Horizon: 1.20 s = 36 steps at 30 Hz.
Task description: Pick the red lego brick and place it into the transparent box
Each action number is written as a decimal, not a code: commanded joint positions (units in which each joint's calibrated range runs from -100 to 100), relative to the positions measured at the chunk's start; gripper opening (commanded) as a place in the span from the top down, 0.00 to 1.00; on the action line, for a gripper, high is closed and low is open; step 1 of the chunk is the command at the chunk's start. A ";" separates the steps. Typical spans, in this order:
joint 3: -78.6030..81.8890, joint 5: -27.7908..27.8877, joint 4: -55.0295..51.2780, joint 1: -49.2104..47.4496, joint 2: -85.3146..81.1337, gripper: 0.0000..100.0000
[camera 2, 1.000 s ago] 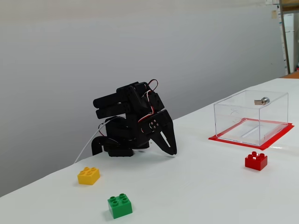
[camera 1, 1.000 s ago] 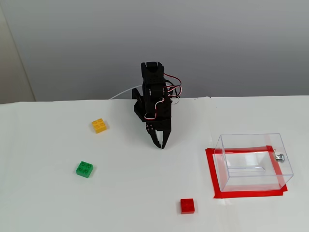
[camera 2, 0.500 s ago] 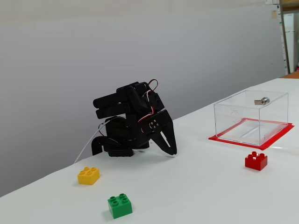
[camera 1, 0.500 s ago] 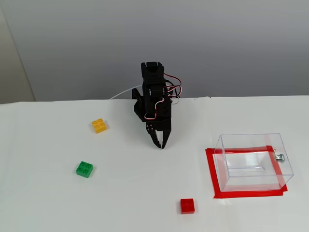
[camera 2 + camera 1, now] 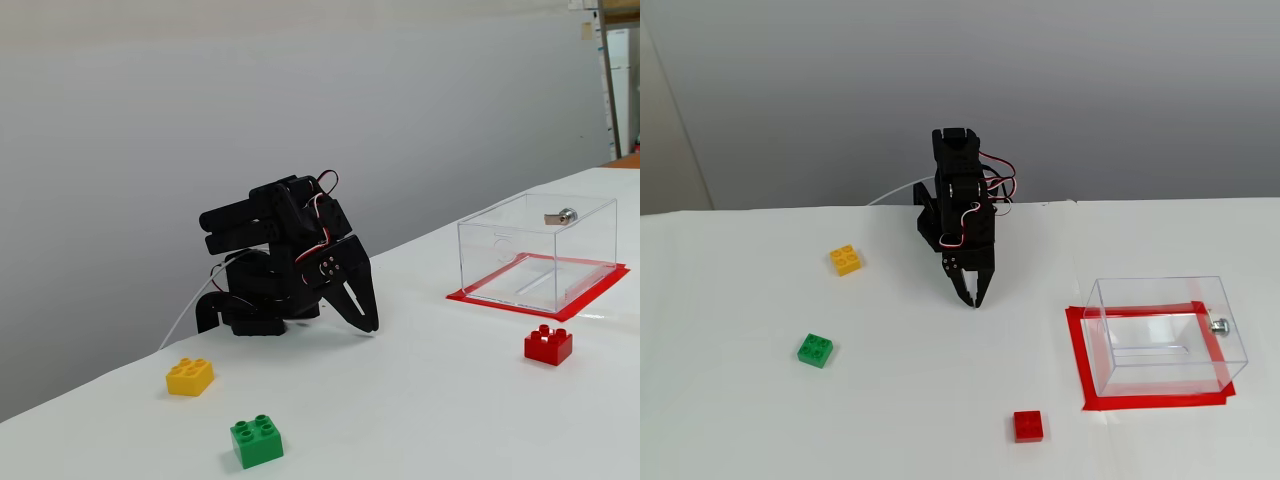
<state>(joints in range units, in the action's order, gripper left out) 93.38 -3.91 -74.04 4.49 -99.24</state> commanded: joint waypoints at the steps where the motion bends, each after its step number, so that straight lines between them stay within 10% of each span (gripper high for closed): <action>1: -1.52 -0.11 -0.38 0.58 -0.42 0.99; 36: -6.13 0.15 0.58 -0.01 -0.25 0.99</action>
<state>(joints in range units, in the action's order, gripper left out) 91.88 -4.01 -74.04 4.49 -99.24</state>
